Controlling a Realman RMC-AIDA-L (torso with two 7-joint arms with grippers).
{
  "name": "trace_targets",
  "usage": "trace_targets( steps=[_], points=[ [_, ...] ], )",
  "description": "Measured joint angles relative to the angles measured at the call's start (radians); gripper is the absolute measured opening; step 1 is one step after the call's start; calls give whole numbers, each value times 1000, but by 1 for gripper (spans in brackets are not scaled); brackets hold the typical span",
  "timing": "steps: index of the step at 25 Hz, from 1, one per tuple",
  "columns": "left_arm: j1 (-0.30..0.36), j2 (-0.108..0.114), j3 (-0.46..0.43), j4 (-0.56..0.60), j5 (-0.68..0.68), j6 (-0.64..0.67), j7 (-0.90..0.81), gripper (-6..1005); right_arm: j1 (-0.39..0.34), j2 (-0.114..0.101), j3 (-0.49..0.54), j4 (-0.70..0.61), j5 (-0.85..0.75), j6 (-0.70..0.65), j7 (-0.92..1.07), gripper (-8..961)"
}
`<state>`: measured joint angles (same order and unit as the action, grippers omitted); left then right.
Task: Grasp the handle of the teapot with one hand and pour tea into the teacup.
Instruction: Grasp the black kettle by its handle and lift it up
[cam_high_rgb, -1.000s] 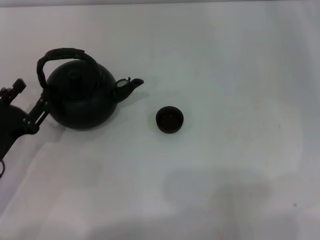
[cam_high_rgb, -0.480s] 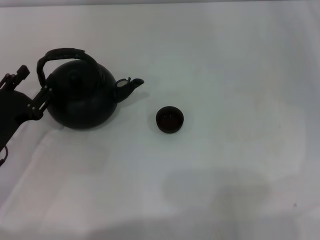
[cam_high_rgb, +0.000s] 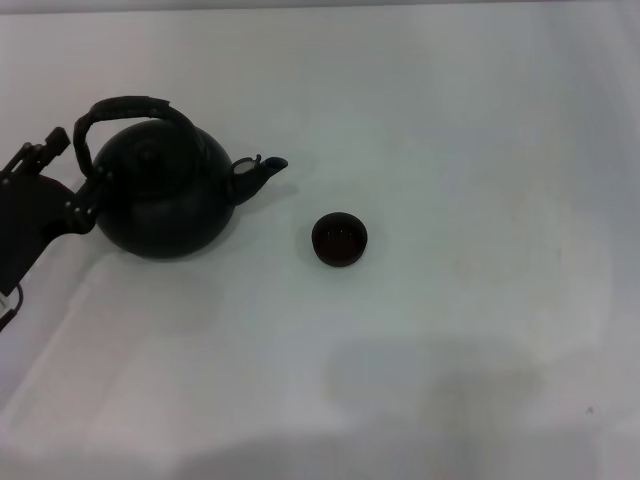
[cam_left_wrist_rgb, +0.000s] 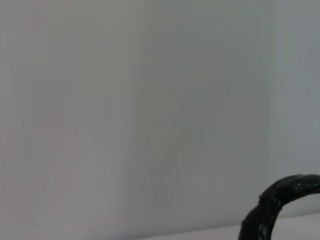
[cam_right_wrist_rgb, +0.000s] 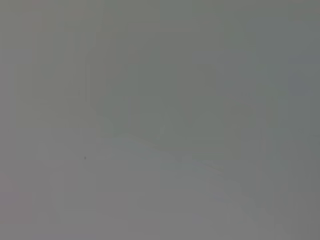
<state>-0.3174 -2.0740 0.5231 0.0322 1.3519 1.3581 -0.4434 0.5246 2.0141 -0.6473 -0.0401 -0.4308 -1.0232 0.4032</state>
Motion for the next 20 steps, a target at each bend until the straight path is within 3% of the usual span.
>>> trace_targets(
  steps=[7,10,15,20],
  points=[
    [-1,0,-1,0,1,-1,1,652,0,-1,0,-1,0,0,0,828],
    [-2,-2,-4,0,-5,-1,2,435,0,-1,0,-2,0,0,0,828],
    [-2,-1,-5,0,-6,-1,2,204,0,-2,0,-2,0,0,1,828],
    [-3,1,-3,0,-2,-2,2,171,0,-2,0,-2,0,1,2,828]
  ],
)
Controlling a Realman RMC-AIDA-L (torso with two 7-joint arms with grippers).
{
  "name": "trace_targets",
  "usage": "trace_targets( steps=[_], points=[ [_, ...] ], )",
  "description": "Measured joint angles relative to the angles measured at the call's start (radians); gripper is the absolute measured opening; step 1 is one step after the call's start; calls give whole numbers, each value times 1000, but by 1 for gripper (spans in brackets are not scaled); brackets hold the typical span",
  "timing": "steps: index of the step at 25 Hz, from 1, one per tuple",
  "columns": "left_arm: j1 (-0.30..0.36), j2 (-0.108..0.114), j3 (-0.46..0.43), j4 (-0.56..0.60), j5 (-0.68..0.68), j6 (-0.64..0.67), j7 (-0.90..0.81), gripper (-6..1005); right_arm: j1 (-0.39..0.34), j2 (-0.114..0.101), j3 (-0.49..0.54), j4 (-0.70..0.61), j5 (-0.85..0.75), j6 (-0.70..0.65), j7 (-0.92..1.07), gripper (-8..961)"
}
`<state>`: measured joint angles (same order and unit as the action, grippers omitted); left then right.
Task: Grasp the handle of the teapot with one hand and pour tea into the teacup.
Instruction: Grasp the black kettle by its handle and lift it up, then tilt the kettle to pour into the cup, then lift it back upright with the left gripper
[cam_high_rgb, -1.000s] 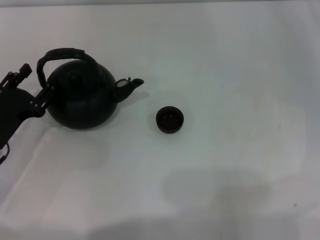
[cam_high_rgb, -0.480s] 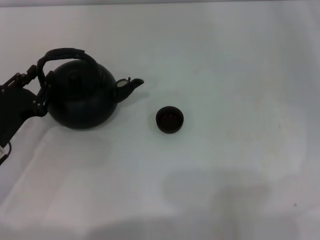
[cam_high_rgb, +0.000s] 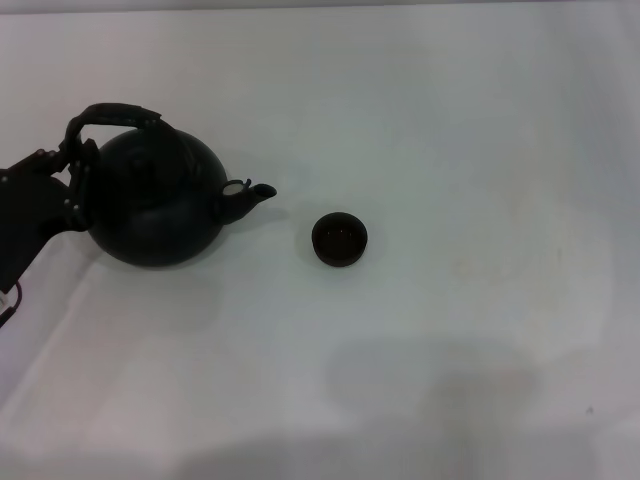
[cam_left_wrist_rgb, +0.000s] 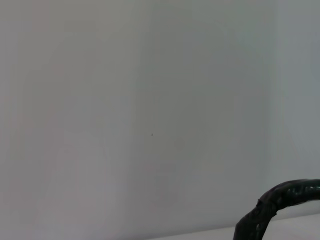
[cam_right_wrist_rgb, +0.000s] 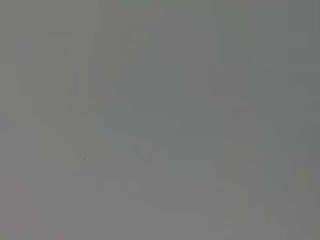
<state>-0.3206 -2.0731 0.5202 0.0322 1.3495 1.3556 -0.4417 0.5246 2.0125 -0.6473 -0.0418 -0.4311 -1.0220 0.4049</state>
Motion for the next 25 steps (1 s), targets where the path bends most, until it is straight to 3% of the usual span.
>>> trace_targets(
  steps=[10,25],
  points=[
    [-19,0,3,52,1,32,0,139,-2,0,0,6,0,0,2,828],
    [-147,3,18,133,90,37,63,127,-3,2,0,10,0,-2,2,827]
  ],
)
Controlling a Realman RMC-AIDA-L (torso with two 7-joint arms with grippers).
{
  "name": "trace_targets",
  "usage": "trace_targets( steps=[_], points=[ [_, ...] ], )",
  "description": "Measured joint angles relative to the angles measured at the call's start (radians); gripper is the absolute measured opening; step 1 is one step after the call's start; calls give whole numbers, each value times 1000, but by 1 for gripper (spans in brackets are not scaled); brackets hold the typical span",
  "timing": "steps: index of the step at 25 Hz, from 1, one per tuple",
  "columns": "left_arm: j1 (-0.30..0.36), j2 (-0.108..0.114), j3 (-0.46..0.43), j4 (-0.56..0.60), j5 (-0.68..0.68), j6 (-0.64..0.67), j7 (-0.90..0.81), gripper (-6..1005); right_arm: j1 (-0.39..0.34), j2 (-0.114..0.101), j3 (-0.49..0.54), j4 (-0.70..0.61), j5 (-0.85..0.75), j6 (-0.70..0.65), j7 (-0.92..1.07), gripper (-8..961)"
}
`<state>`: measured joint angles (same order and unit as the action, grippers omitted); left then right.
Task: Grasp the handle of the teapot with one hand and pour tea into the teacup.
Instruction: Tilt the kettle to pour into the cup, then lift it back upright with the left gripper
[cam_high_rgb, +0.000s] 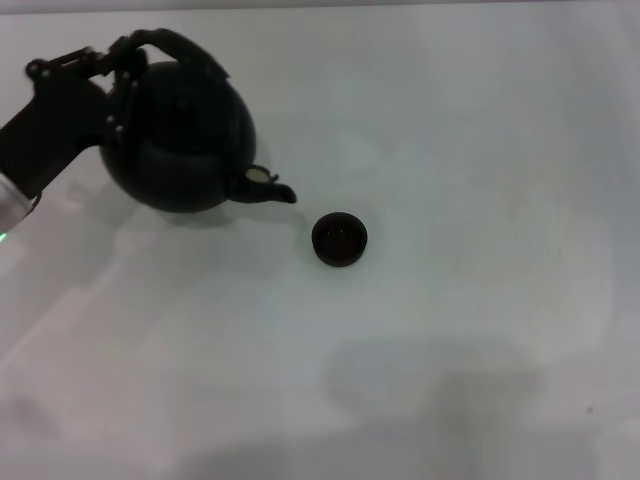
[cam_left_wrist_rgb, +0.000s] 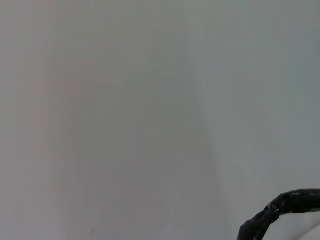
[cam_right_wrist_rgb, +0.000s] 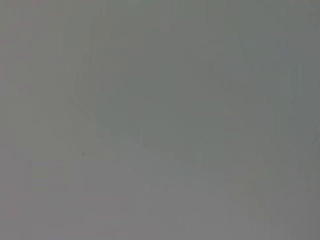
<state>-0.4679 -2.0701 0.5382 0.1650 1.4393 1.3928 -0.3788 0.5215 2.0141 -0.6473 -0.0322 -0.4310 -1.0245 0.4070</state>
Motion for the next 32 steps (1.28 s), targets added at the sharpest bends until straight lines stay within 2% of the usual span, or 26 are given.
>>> trace_targets(
  steps=[14,20,32],
  points=[
    [-82,-6,5,-7,47,-31,143,124,-1,2,0,2,0,1,2,827],
    [-100,-10,7,-34,48,-38,269,118,0,2,0,2,0,1,3,827],
    [-124,-12,16,-80,49,-62,381,111,0,2,0,5,0,3,17,828]
  ],
)
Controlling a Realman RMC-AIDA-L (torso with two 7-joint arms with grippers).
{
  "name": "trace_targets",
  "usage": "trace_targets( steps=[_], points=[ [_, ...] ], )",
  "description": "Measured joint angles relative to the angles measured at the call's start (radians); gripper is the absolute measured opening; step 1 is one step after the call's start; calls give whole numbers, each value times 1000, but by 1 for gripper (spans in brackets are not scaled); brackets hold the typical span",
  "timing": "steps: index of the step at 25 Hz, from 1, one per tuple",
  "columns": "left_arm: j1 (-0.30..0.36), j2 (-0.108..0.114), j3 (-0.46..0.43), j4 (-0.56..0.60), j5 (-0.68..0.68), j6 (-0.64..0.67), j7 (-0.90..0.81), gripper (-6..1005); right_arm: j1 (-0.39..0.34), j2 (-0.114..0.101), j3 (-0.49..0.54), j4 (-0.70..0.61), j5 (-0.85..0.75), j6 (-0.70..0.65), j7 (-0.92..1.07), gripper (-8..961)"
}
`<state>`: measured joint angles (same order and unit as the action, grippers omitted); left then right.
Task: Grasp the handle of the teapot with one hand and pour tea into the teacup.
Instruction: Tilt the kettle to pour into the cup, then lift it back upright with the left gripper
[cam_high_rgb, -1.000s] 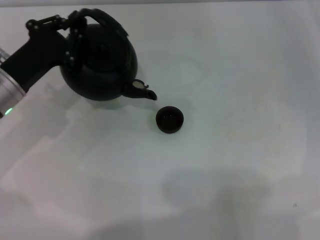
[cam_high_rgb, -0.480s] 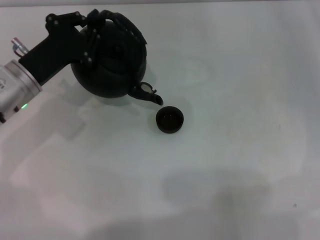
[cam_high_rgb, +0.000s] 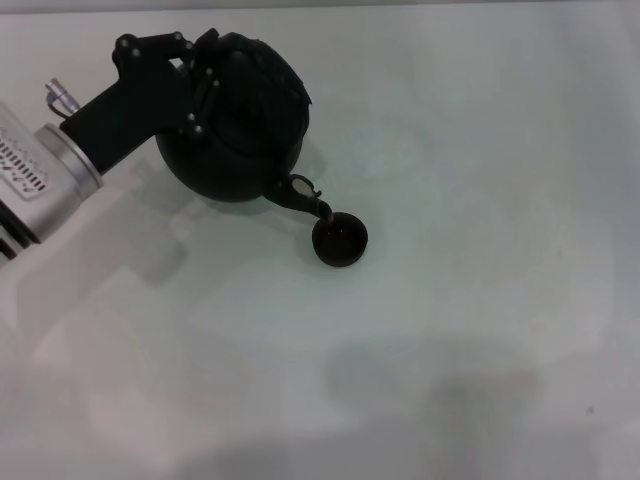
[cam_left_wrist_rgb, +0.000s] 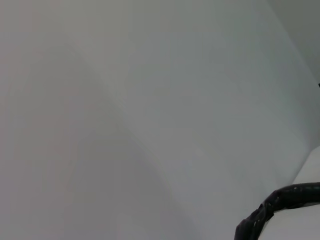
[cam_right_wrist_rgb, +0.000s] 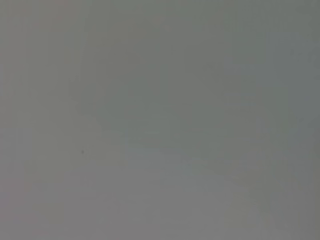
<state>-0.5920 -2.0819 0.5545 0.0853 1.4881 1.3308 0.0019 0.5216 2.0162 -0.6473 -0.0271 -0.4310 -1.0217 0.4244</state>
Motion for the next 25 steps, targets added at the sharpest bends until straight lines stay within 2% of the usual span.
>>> trace_targets(
  steps=[25],
  points=[
    [-32,-4,28,-31,0,-10,202,101,4,1,0,13,17,0,1,828]
  ],
)
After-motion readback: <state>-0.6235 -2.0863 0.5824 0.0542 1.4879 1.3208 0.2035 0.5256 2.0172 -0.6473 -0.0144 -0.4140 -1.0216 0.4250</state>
